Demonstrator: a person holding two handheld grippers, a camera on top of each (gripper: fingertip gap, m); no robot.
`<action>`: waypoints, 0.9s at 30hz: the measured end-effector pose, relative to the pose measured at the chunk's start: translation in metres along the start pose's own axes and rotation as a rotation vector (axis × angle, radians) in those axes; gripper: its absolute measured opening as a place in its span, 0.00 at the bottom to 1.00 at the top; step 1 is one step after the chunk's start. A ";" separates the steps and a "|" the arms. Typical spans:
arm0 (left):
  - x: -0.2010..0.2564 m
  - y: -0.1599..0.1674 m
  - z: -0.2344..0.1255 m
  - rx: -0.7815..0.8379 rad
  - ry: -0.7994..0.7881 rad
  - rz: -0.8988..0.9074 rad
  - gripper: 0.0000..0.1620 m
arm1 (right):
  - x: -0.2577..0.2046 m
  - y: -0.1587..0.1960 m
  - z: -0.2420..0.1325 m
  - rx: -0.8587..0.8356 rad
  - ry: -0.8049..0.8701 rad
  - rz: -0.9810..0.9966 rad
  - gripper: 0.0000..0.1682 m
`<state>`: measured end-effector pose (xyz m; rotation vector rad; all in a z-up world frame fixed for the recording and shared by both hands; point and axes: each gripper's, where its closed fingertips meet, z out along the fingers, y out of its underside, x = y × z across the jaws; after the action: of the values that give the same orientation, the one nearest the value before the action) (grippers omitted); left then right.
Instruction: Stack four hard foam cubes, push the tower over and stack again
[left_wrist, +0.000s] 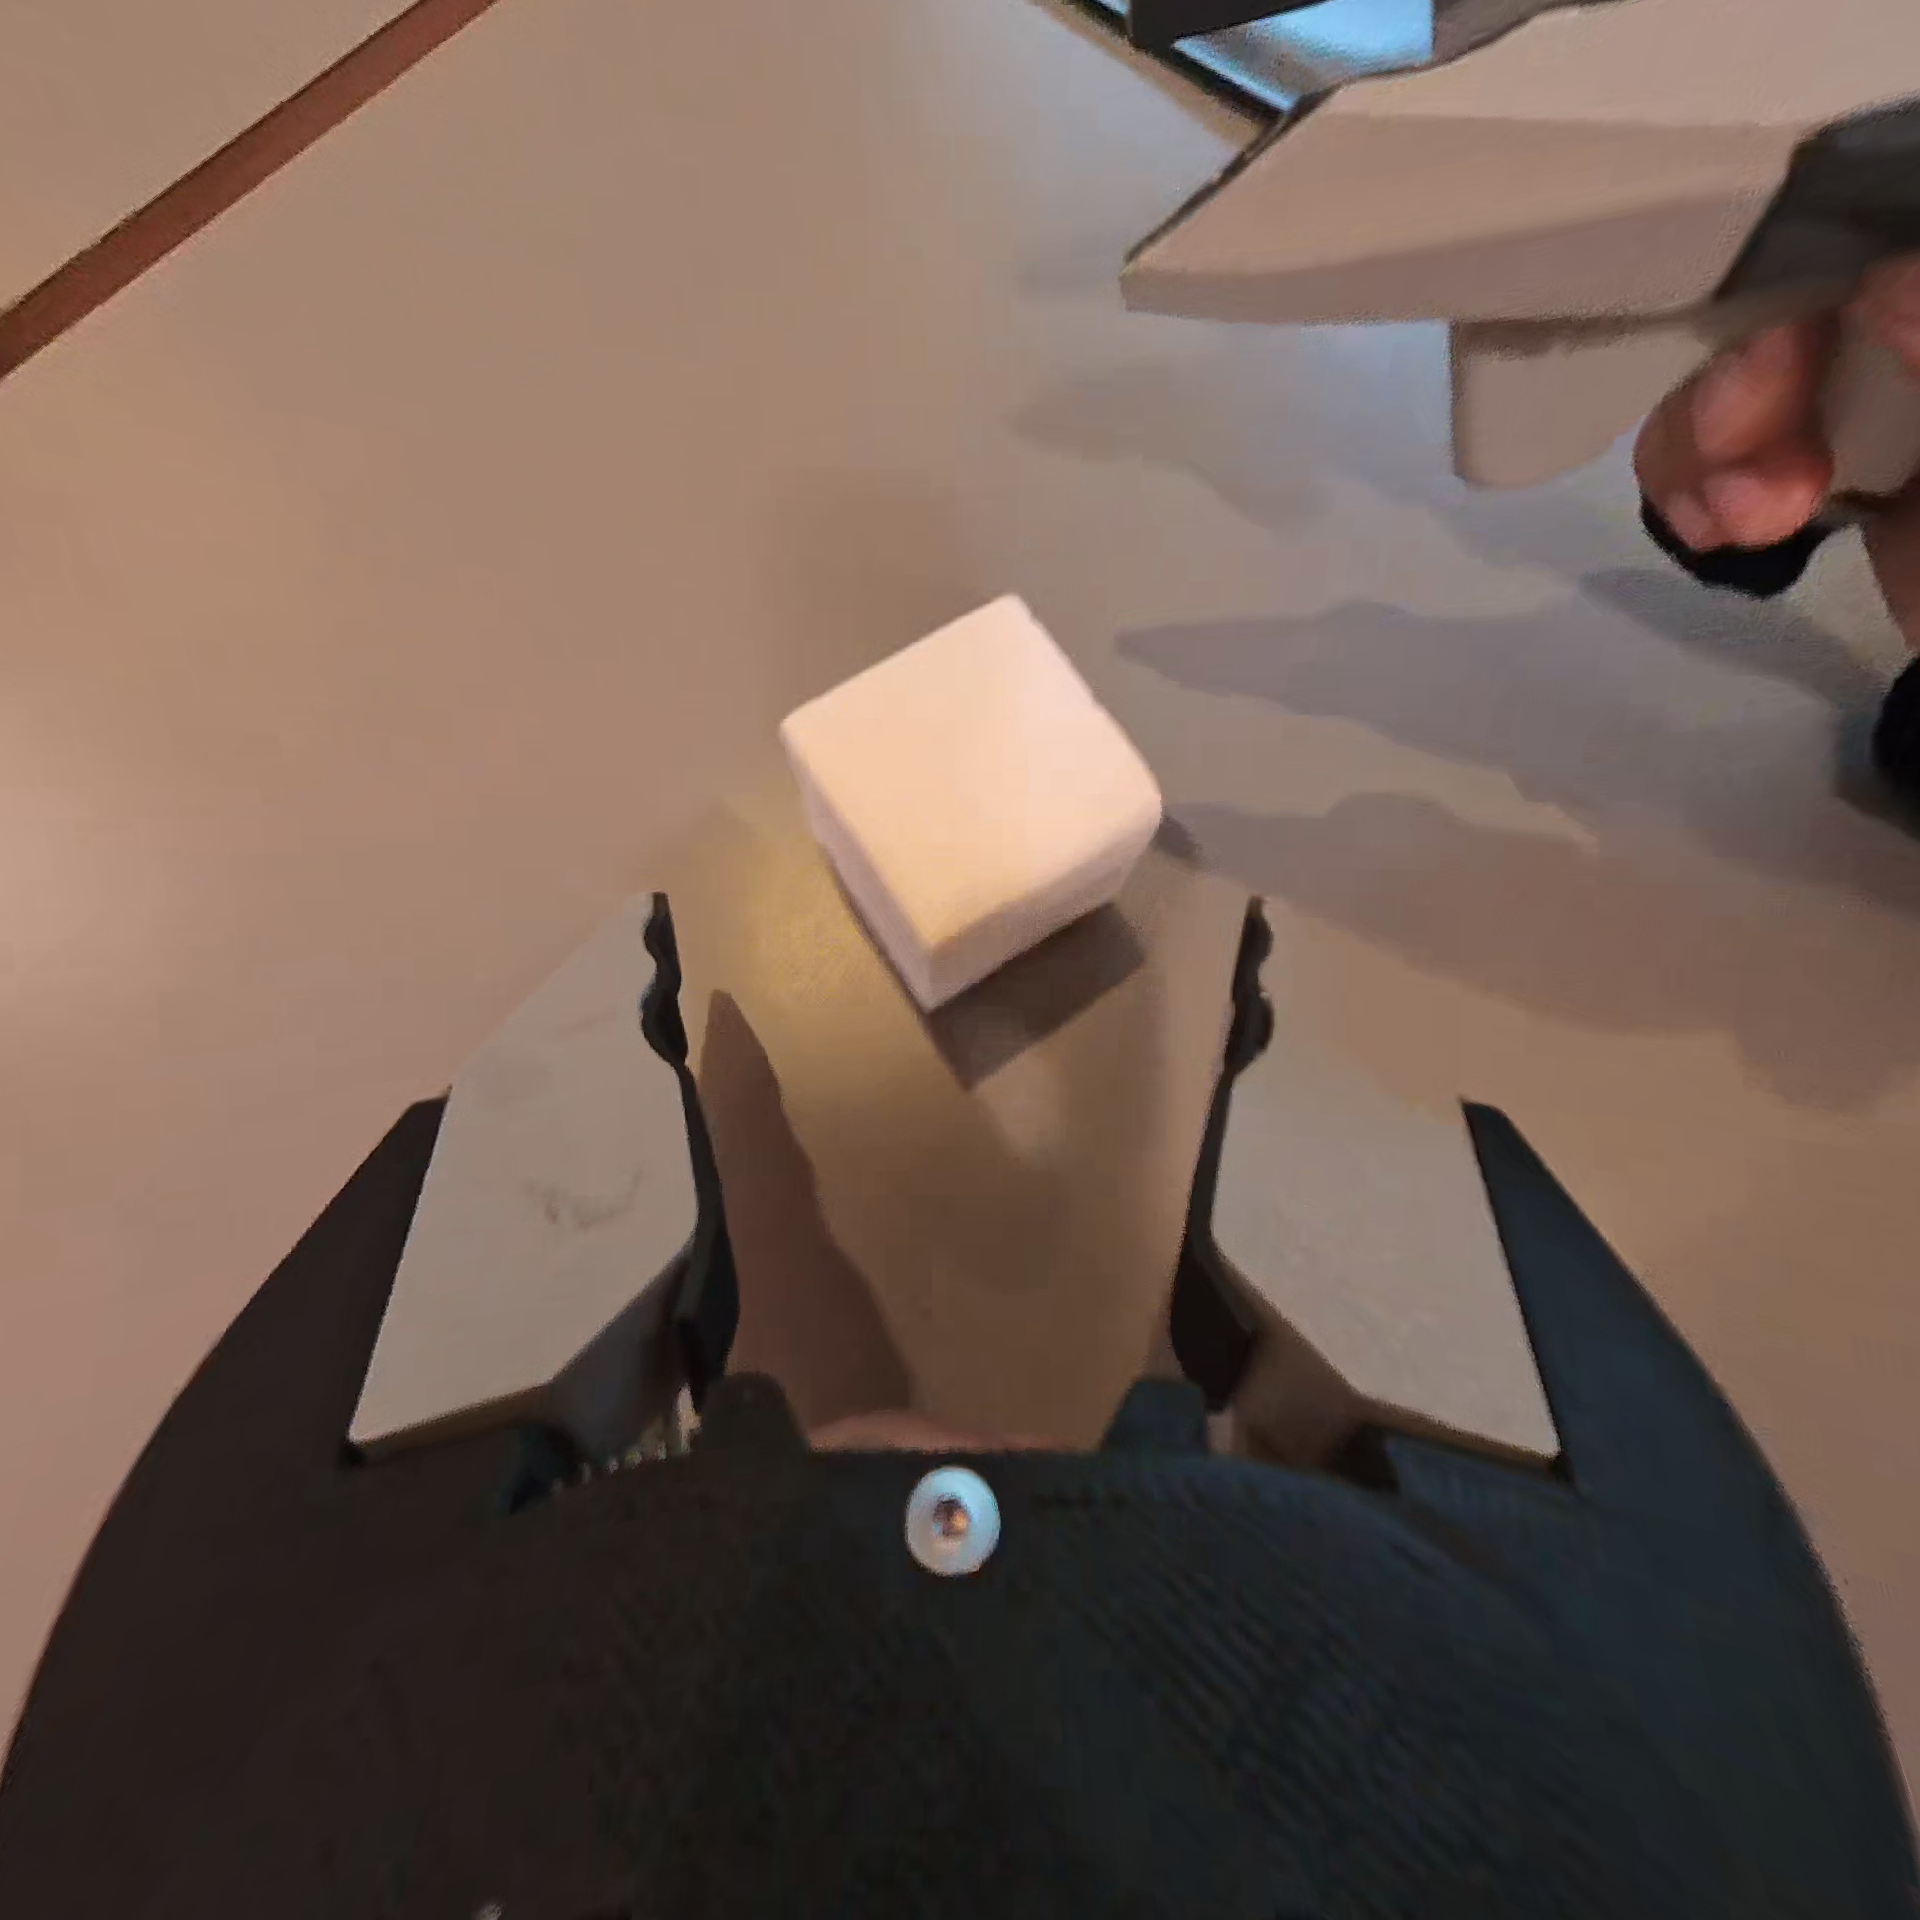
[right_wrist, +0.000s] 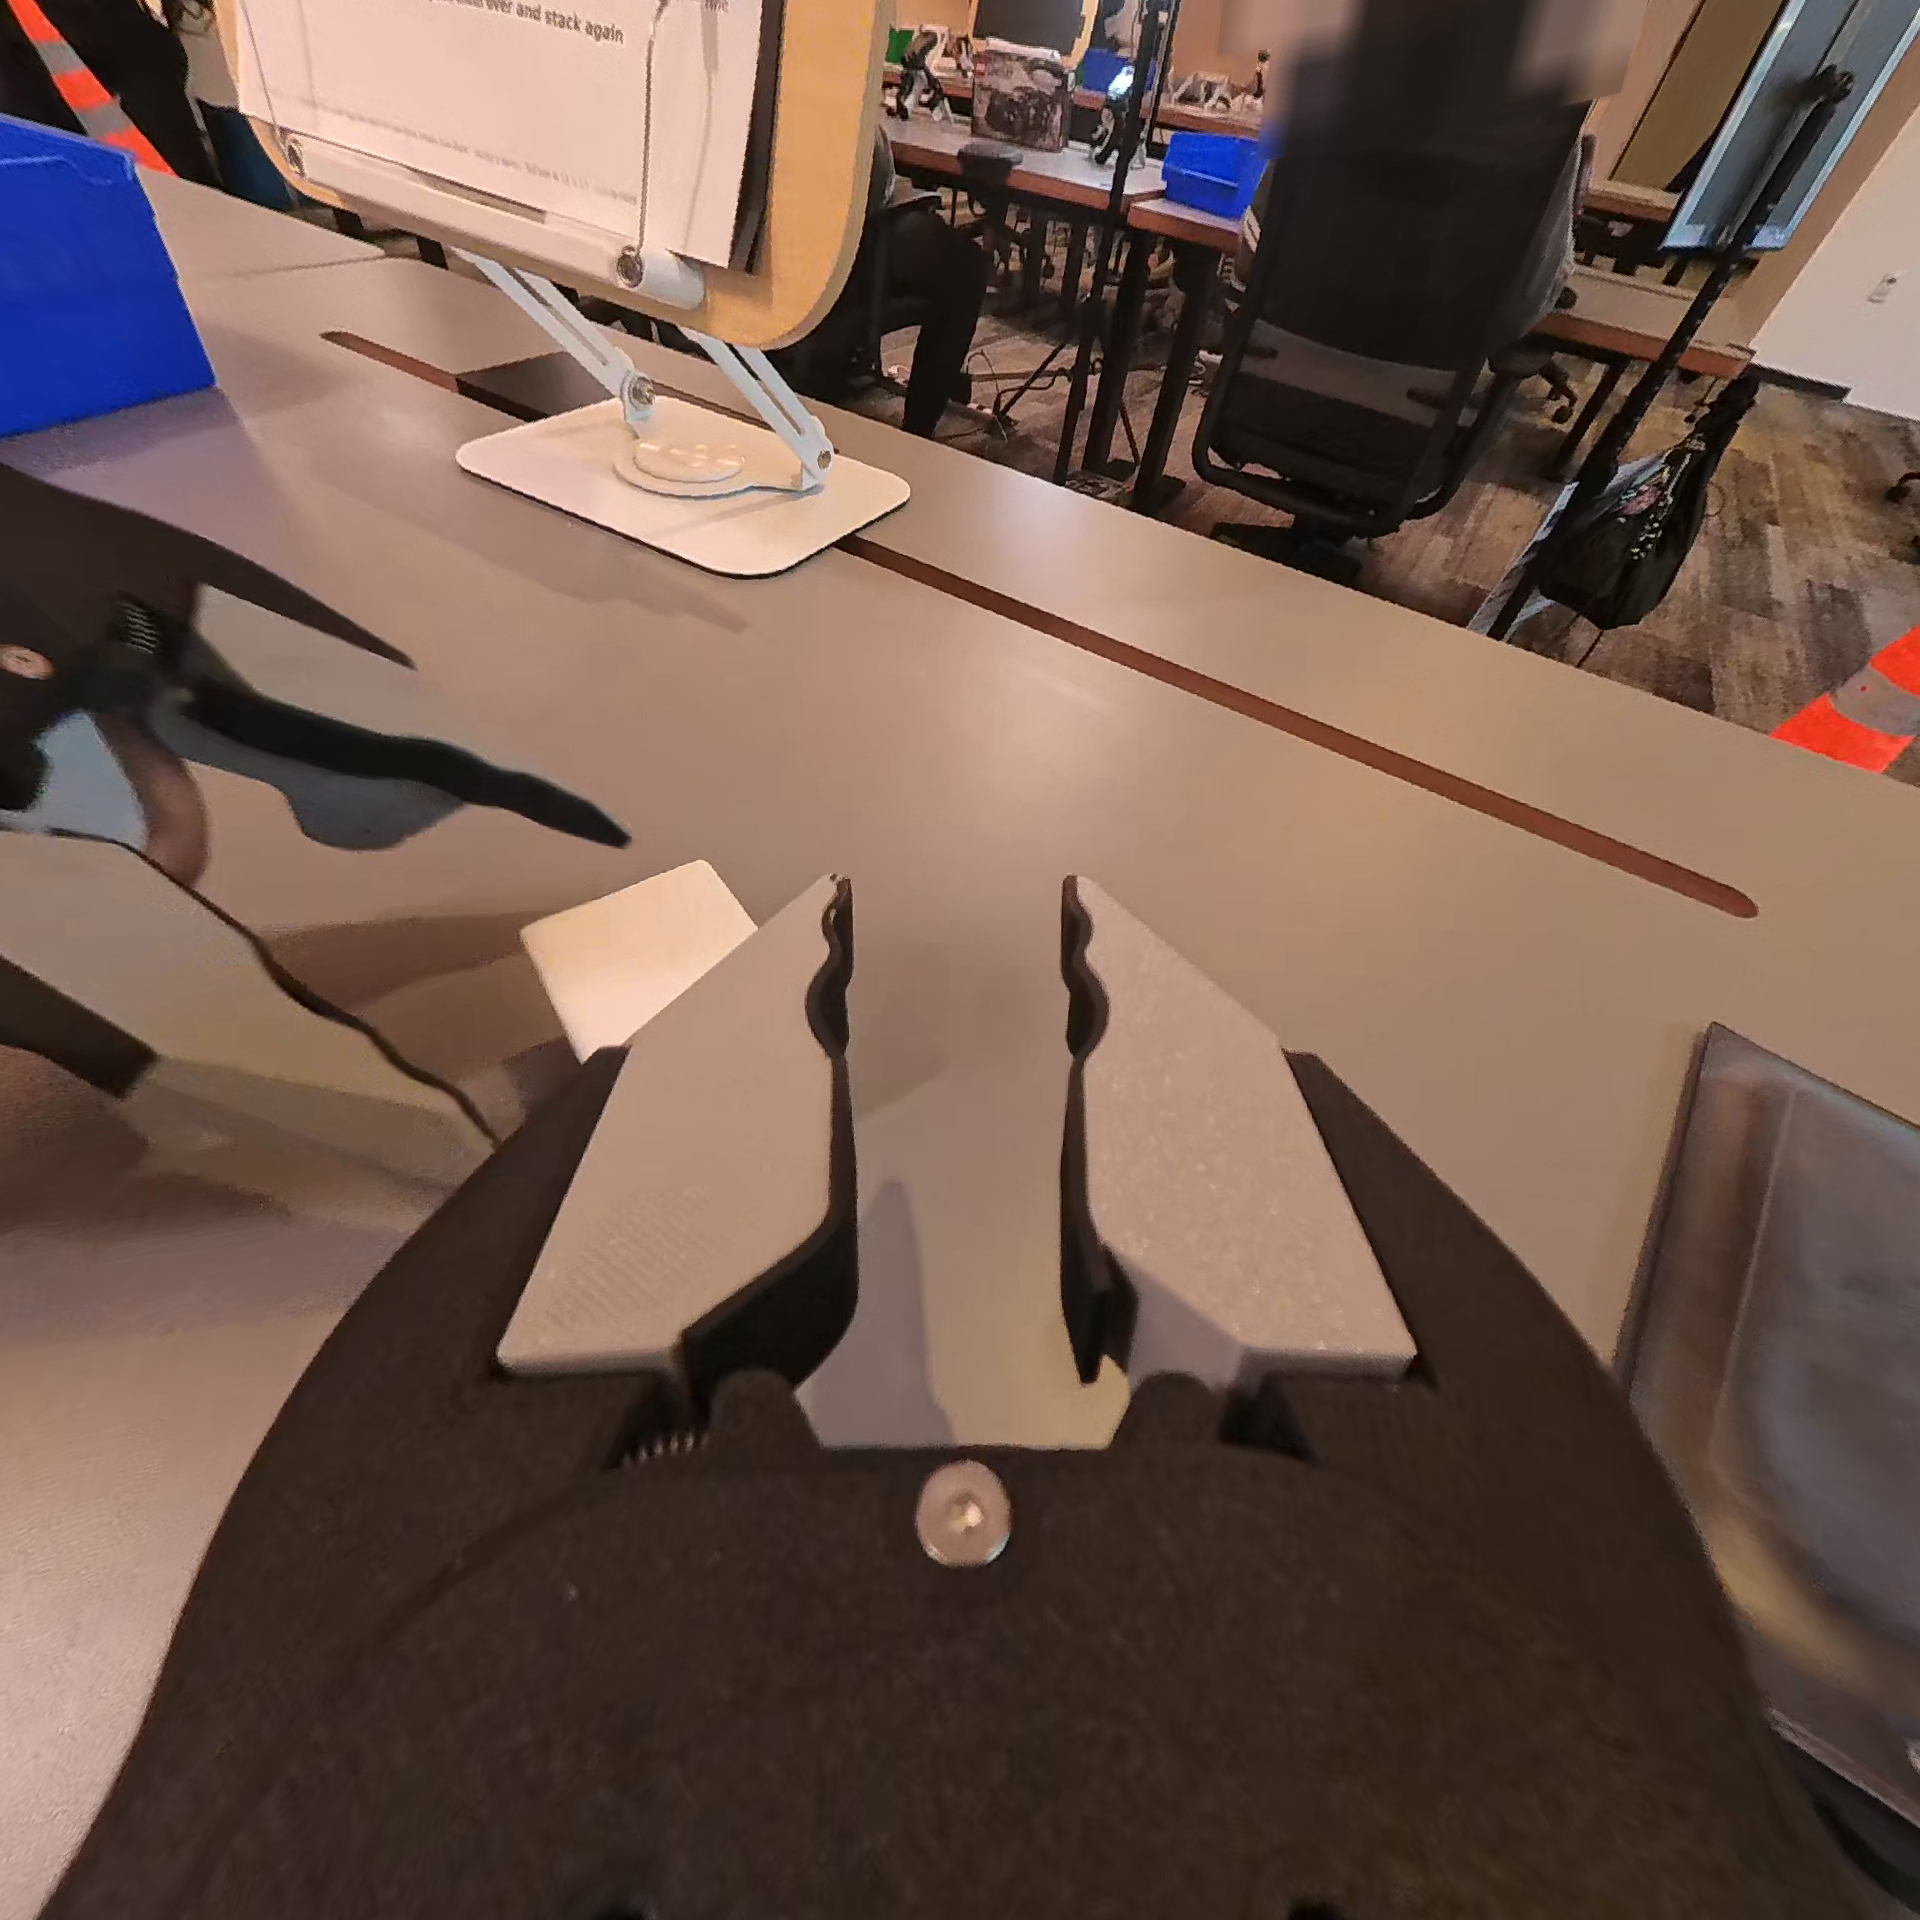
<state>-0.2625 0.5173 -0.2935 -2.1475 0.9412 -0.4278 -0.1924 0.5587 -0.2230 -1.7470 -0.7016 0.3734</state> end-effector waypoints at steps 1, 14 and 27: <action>0.004 -0.003 0.008 -0.001 0.018 -0.014 0.65 | 0.000 -0.001 0.000 0.001 0.002 -0.004 0.22; -0.031 -0.004 -0.040 0.074 -0.086 -0.031 0.39 | -0.001 0.001 0.001 -0.011 0.009 -0.034 0.22; -0.261 0.092 -0.350 0.298 -0.734 -0.391 0.39 | -0.017 0.010 0.009 -0.051 -0.020 -0.075 0.22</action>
<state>-0.6772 0.4938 -0.1291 -1.9659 0.0415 0.0556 -0.2077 0.5537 -0.2373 -1.7616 -0.7942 0.3245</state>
